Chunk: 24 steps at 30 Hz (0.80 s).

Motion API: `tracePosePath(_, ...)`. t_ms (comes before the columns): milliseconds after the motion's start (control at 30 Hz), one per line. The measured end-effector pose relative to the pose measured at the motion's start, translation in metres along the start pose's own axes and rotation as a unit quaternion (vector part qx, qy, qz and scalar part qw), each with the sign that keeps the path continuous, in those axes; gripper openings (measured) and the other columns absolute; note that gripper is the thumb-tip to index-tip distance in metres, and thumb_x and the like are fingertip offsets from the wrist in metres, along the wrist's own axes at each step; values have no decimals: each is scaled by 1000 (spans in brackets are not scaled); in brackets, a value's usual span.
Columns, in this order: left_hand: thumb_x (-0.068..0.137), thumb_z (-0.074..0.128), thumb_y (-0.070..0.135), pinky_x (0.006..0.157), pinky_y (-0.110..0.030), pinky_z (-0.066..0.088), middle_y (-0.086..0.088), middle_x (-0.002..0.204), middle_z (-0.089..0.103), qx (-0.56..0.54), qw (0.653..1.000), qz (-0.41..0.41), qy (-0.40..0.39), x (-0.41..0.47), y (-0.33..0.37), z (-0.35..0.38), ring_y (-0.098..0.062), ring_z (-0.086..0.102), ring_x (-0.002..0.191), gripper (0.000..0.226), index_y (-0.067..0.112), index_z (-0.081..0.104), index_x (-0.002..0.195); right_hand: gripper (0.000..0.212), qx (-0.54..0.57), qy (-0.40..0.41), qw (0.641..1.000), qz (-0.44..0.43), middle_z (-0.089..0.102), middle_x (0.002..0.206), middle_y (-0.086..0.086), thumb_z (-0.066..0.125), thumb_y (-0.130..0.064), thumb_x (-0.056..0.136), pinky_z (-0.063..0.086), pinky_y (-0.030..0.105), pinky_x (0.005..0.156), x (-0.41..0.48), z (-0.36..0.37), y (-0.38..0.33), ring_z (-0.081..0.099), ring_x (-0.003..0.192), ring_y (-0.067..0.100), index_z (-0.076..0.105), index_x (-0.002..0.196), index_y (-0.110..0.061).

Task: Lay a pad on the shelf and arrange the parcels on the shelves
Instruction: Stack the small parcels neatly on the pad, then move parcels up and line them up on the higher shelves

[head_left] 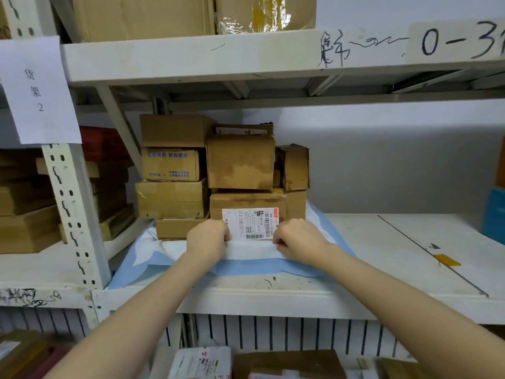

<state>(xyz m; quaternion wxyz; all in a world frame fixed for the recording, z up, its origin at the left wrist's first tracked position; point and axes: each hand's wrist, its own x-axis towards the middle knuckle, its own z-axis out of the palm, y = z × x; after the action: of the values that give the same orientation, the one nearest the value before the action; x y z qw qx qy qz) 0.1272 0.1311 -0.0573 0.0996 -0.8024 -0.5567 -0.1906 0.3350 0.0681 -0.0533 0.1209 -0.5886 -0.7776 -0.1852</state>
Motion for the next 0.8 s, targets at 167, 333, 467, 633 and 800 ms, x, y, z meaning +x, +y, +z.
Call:
tracePosePath(167, 83, 55, 6, 67, -28, 49, 2, 100, 69, -7, 1000, -5, 2, 14, -2, 7, -24, 63, 93, 27, 22, 73, 95, 19, 8, -5, 1000, 21, 68, 91, 2, 55, -13, 86, 48, 33, 66, 15, 7, 6, 61, 83, 25, 72, 90, -19)
tracePosePath(333, 79, 52, 0, 61, -27, 44, 3, 98, 68, -7, 1000, -12, 0, 26, -4, 14, -22, 62, 86, 31, 24, 71, 88, 21, 6, -6, 999, 42, 68, 91, 3, 53, -12, 87, 45, 31, 65, 25, 16, 5, 60, 84, 26, 73, 90, -18)
tracePosePath(467, 78, 51, -1, 61, -25, 40, 3, 100, 67, 4, 1000, -20, 0, 31, -4, 15, -22, 58, 82, 32, 25, 68, 87, 23, -12, -8, 999, 42, 67, 96, 2, 50, -13, 89, 36, 27, 61, 29, 18, 2, 60, 87, 26, 72, 93, -18)
tracePosePath(633, 77, 50, -5, 60, -27, 40, 1, 99, 66, 15, 1000, -24, -11, 29, 3, 12, -22, 62, 86, 37, 20, 68, 96, 25, -4, -6, 999, 42, 66, 98, 0, 49, -12, 89, 43, 30, 62, 27, 20, 3, 60, 89, 25, 72, 95, -18)
tracePosePath(800, 80, 49, 1, 63, -30, 44, 0, 104, 66, -37, 999, 18, 16, 25, 21, -3, -24, 61, 93, 32, 20, 69, 97, 27, 142, 42, 986, 81, 71, 103, -6, 50, -14, 89, 52, 34, 75, 11, 8, 12, 61, 93, 17, 73, 102, -20)
